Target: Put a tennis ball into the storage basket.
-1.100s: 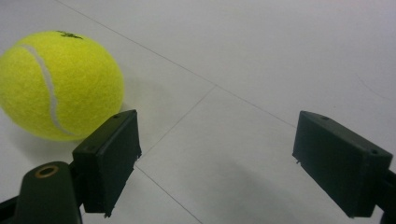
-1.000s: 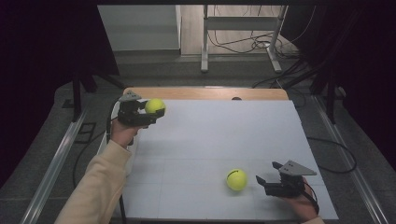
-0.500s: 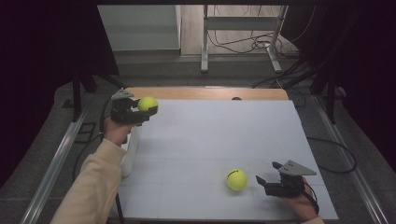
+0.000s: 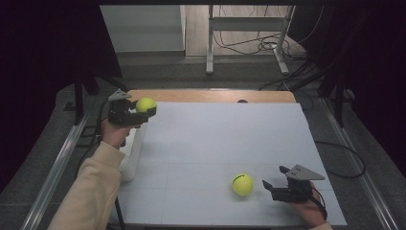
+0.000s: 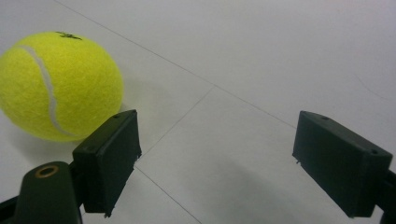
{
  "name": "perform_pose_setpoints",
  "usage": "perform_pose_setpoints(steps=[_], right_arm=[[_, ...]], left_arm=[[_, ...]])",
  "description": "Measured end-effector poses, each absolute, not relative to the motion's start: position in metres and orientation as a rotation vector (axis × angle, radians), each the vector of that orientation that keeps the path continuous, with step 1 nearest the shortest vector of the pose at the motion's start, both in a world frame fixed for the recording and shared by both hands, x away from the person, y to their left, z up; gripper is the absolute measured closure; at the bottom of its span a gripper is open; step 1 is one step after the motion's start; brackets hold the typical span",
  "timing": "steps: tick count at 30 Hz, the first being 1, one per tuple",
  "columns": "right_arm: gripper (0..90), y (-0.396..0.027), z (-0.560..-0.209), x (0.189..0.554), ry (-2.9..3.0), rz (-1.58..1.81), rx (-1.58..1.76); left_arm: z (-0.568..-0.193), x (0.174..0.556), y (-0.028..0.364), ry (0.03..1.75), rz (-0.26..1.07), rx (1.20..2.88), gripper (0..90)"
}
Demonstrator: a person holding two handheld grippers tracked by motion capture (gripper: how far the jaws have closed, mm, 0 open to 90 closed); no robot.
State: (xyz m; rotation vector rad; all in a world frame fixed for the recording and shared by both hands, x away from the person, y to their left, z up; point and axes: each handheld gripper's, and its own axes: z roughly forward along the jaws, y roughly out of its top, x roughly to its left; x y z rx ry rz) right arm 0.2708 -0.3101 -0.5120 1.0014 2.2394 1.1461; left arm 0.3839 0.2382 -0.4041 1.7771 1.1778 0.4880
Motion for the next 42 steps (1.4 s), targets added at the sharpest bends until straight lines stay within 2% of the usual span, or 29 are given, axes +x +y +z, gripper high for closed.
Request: perform_pose_setpoints(steps=[42], right_arm=[[15.6,-0.310,-0.513,0.272,2.243,1.138,1.001]], left_arm=[[-0.421,0.396,0.295,1.379,0.539,1.735,25.8]])
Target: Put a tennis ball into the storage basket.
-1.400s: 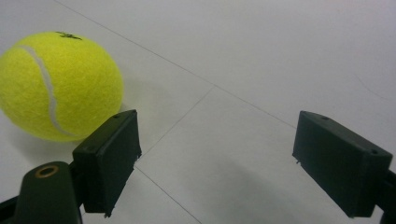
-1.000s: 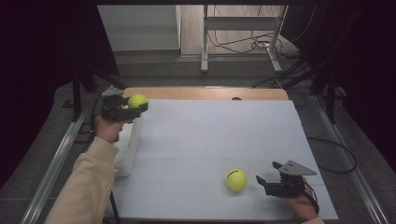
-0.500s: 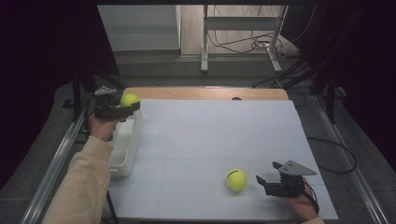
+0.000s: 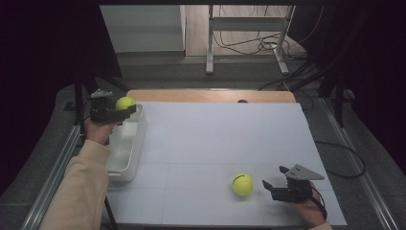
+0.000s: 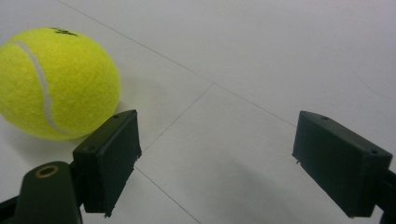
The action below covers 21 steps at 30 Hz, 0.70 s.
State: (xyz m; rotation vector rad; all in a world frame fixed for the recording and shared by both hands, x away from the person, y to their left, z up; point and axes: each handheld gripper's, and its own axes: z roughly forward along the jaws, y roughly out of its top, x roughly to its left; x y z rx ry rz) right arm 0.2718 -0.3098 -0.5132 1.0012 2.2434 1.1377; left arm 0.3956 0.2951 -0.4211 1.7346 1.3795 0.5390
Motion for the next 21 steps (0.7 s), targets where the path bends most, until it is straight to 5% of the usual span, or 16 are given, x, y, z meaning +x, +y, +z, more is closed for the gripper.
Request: perform_pose_setpoints(steps=[21], right_arm=[[15.6,-0.310,-0.514,0.272,2.245,1.129,1.009]], left_arm=[[-0.435,0.409,0.296,1.434,0.521,1.778,25.8]])
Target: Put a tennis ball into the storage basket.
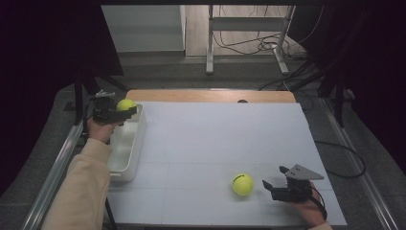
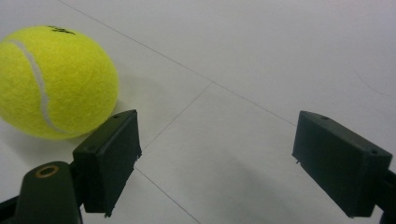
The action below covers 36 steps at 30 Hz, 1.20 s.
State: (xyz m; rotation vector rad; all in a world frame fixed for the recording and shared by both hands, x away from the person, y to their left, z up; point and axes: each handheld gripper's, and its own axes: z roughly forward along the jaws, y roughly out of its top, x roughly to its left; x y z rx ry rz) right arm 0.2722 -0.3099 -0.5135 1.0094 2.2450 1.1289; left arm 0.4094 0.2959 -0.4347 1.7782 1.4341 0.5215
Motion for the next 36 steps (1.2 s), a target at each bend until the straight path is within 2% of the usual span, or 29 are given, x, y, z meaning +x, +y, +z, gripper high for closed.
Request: perform_pose_setpoints(steps=[21,36], right_arm=[[15.7,-0.310,-0.514,0.272,2.245,1.124,1.014],[15.7,-0.310,-0.514,0.272,2.246,1.124,1.011]], left_arm=[[-0.448,0.418,0.292,1.483,0.460,1.880,25.7],[-0.448,0.415,0.294,1.485,0.446,1.884,25.3]])
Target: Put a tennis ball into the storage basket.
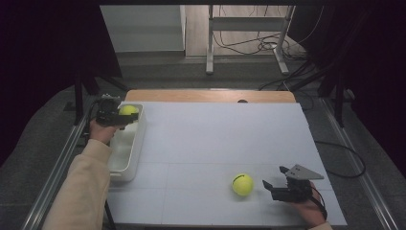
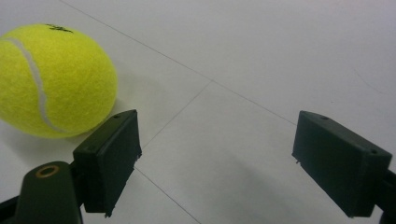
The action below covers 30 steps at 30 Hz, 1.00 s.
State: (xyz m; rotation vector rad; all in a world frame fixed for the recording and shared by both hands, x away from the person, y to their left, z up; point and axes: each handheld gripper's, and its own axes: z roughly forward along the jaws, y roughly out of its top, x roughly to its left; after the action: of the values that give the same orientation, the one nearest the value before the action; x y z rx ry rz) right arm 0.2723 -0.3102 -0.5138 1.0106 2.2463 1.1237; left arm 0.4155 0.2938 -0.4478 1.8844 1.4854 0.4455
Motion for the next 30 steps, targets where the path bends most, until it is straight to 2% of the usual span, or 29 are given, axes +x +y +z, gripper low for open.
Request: perform_pose_setpoints(steps=[4,10,30], right_arm=[[15.7,-0.310,-0.514,0.272,2.246,1.123,1.011],[15.8,-0.310,-0.514,0.272,2.246,1.123,1.011],[15.8,-0.310,-0.514,0.272,2.243,1.121,1.010]], left_arm=[[-0.447,0.415,0.294,1.464,0.460,1.873,23.8],[-0.436,0.408,0.291,1.418,0.479,1.810,13.4],[-0.418,0.373,0.261,1.197,0.459,1.775,13.9]])
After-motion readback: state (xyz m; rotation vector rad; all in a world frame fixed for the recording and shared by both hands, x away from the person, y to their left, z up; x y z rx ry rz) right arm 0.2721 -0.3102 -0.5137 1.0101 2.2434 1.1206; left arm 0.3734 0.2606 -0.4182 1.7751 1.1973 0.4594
